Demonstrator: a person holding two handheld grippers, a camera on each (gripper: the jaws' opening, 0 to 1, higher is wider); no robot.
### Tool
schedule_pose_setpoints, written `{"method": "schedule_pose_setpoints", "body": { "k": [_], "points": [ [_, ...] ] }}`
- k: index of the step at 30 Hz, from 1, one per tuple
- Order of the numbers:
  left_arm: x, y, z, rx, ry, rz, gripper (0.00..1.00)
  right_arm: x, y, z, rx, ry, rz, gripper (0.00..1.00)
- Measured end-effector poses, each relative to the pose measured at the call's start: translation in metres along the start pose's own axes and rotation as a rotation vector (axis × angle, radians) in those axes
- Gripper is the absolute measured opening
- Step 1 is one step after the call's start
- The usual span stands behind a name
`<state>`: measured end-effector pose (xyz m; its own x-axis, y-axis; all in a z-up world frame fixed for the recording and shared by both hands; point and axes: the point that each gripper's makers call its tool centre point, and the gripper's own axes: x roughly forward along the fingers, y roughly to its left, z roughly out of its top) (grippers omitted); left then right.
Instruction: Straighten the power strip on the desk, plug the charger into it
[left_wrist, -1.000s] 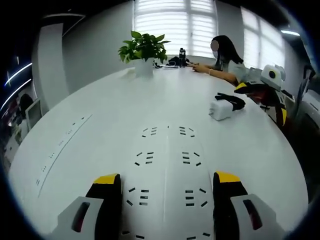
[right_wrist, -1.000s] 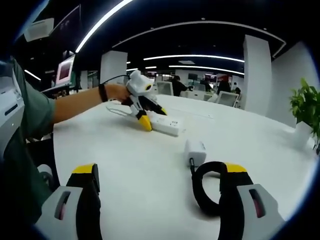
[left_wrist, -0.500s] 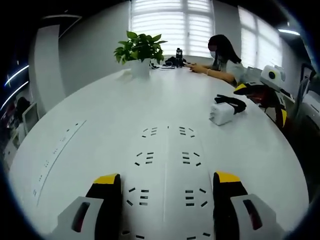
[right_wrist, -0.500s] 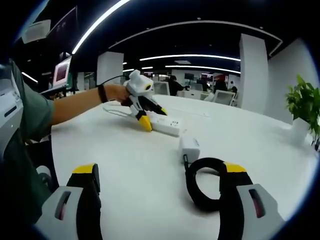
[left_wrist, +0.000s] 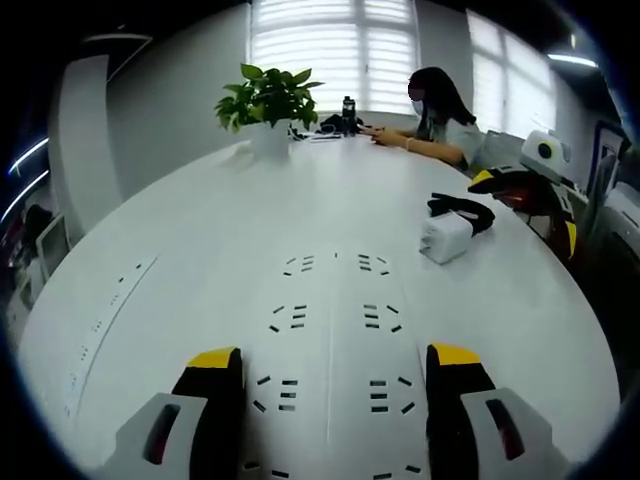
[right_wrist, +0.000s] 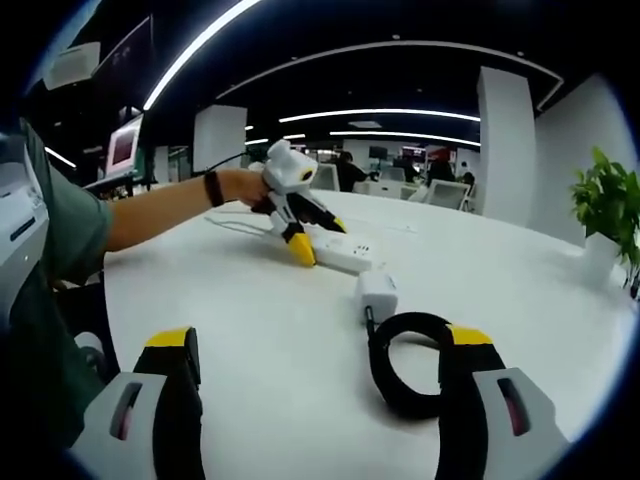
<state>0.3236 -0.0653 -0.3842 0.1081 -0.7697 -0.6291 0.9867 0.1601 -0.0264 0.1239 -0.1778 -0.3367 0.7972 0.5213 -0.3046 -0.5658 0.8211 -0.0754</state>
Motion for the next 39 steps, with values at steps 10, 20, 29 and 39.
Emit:
{"method": "schedule_pose_setpoints", "body": {
  "k": [10,20,29,39],
  "points": [
    [0.011,-0.001,0.010,0.014,-0.017,-0.013,0.75,0.000,0.000,-0.001,0.006,0.001,0.005,0.98],
    [0.023,-0.004,0.020,0.032,-0.017,-0.021,0.74,-0.003,-0.002,-0.003,0.012,-0.002,0.000,0.98],
    [0.032,-0.006,0.028,0.042,-0.013,-0.024,0.74,-0.006,-0.005,-0.005,0.016,-0.003,-0.005,0.98],
    [0.043,-0.007,0.038,0.055,-0.016,-0.035,0.74,-0.009,-0.007,-0.009,0.016,0.001,-0.010,0.98]
  ]
}}
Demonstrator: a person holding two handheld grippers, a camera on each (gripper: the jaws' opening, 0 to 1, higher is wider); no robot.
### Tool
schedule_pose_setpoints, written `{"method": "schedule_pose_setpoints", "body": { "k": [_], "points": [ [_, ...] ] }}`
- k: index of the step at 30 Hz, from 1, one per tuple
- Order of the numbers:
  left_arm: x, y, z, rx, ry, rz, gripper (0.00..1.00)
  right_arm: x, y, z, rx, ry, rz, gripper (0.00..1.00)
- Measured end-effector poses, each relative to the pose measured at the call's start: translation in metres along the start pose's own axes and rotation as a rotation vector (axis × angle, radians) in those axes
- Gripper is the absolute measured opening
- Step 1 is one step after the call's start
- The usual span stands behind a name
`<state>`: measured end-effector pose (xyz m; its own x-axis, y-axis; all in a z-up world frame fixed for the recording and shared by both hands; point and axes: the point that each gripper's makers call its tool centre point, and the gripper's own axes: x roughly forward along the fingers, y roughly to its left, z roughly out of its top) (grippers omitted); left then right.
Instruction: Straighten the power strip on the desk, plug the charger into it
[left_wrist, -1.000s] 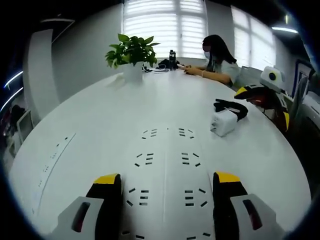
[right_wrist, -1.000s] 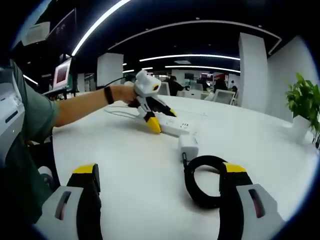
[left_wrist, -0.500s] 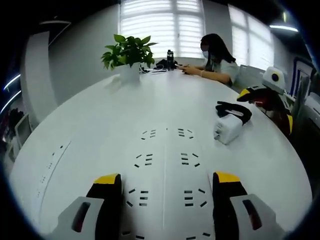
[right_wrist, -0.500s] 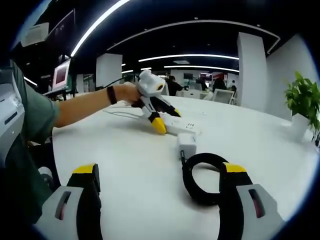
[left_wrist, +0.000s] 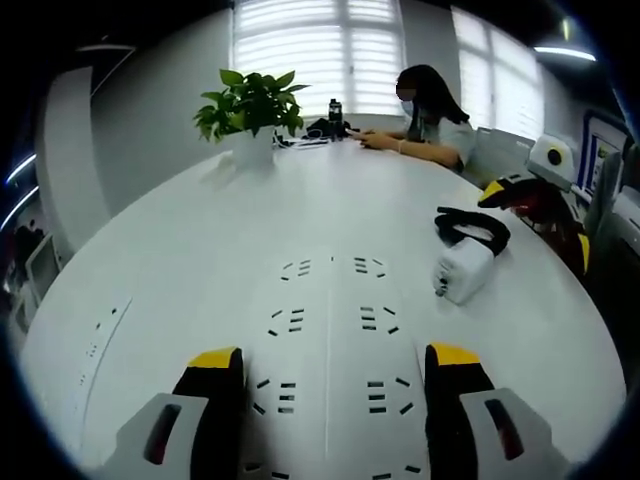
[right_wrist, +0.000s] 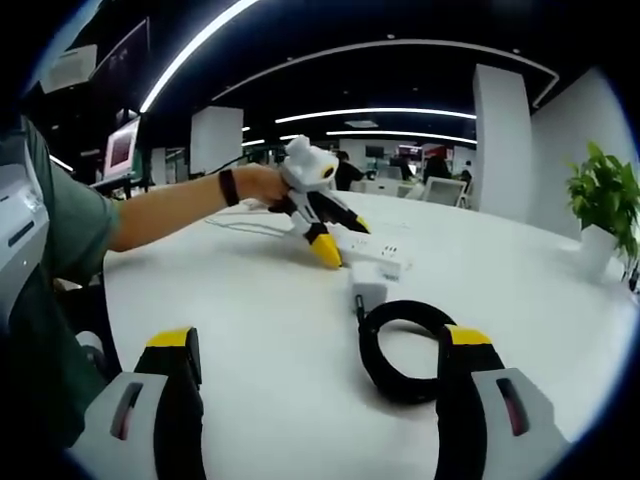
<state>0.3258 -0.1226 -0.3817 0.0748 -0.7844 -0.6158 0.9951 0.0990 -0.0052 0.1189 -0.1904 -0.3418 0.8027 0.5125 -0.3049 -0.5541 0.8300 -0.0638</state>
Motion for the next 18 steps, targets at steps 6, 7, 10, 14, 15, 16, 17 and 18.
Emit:
{"method": "schedule_pose_setpoints", "body": {
  "k": [6,7,10,14,15,16,17,18],
  "points": [
    [0.005,0.000,0.005,0.004,-0.005,-0.003,0.74,-0.002,-0.003,-0.002,0.003,-0.001,-0.006,0.97],
    [0.006,0.000,0.005,0.005,-0.005,-0.004,0.74,-0.003,-0.003,-0.002,0.003,-0.001,-0.006,0.97],
    [0.009,0.000,0.008,0.008,-0.003,-0.006,0.74,-0.004,-0.004,-0.002,0.005,-0.001,-0.008,0.97],
    [0.012,0.001,0.010,0.008,-0.010,-0.007,0.74,-0.005,-0.005,-0.003,0.004,-0.001,-0.010,0.97],
    [0.013,0.001,0.011,0.007,-0.015,-0.004,0.74,-0.005,-0.005,-0.003,0.004,-0.001,-0.011,0.97],
    [0.014,0.001,0.013,0.004,-0.023,-0.002,0.74,-0.005,-0.005,-0.003,0.004,-0.002,-0.012,0.97],
    [0.015,0.001,0.014,0.002,-0.028,-0.001,0.74,-0.006,-0.006,-0.003,0.004,-0.001,-0.012,0.97],
    [0.015,0.002,0.014,0.001,-0.031,-0.001,0.74,-0.006,-0.006,-0.003,0.005,0.000,-0.012,0.97]
  ]
}}
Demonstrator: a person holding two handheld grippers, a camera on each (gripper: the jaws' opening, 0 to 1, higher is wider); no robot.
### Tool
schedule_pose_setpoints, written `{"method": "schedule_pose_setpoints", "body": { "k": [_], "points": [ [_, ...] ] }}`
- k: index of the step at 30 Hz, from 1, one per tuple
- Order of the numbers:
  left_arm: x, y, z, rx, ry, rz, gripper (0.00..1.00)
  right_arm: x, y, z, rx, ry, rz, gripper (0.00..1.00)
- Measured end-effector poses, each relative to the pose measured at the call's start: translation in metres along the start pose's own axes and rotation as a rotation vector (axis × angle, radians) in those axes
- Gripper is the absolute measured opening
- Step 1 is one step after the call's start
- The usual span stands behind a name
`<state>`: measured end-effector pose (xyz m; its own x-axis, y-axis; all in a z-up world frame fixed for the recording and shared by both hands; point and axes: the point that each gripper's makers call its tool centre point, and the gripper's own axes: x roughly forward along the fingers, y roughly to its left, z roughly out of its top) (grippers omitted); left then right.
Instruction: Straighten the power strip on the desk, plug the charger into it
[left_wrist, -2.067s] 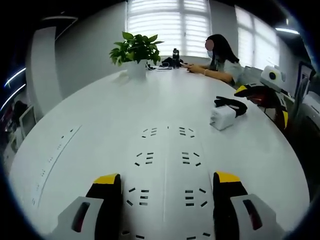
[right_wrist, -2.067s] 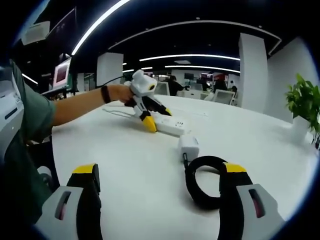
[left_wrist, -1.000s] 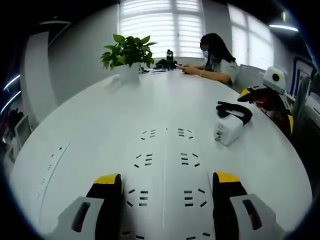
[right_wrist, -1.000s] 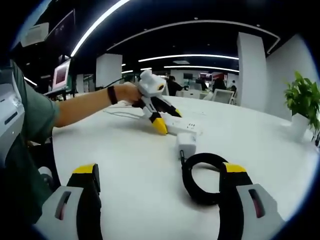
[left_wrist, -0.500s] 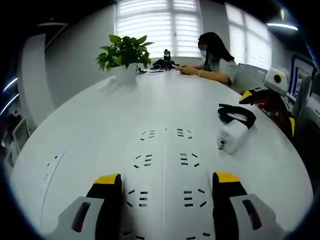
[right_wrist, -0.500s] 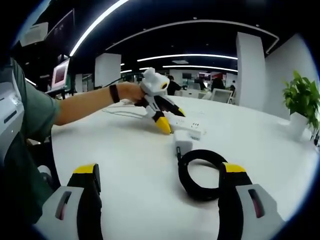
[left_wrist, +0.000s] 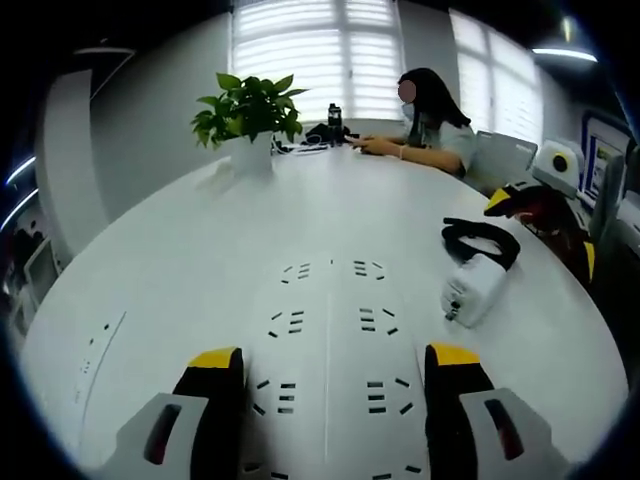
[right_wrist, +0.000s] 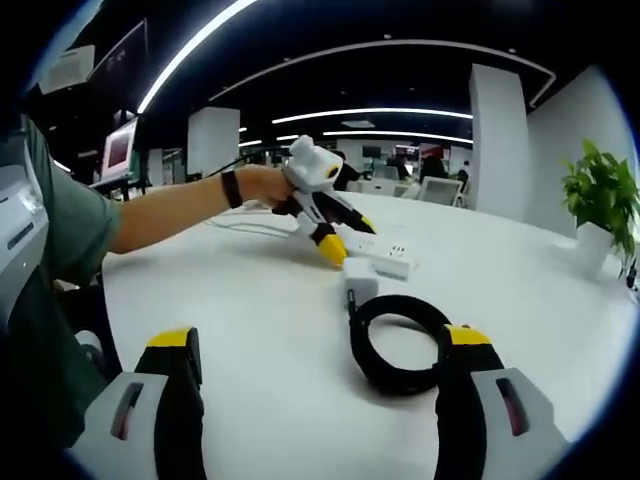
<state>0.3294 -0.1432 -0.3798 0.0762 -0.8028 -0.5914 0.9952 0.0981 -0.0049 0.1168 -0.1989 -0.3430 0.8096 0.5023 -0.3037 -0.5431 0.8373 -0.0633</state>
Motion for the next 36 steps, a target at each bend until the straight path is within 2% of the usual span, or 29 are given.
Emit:
{"method": "schedule_pose_setpoints", "body": {
  "k": [14,24,28,30,32,36],
  "points": [
    [-0.0002,-0.0016,-0.0006,0.000,0.000,0.001,0.74,-0.0011,0.0023,0.0015,0.000,-0.013,0.007,0.96],
    [-0.0009,-0.0007,-0.0001,-0.032,-0.015,0.003,0.76,-0.0003,0.0027,0.0000,0.005,-0.008,0.006,0.96],
    [-0.0014,0.0004,0.0031,-0.073,-0.041,-0.005,0.85,0.0019,0.0036,0.0003,0.004,-0.007,0.011,0.96],
    [-0.0008,-0.0008,0.0014,-0.068,-0.030,-0.010,0.90,0.0029,0.0040,0.0002,0.003,-0.006,0.012,0.96],
    [-0.0011,-0.0028,0.0000,-0.047,-0.022,-0.020,0.91,0.0036,0.0044,0.0004,0.002,-0.005,0.015,0.96],
    [-0.0034,-0.0022,0.0059,-0.054,-0.051,-0.013,0.99,0.0042,0.0041,0.0023,-0.001,-0.007,0.016,0.96]
  ]
}}
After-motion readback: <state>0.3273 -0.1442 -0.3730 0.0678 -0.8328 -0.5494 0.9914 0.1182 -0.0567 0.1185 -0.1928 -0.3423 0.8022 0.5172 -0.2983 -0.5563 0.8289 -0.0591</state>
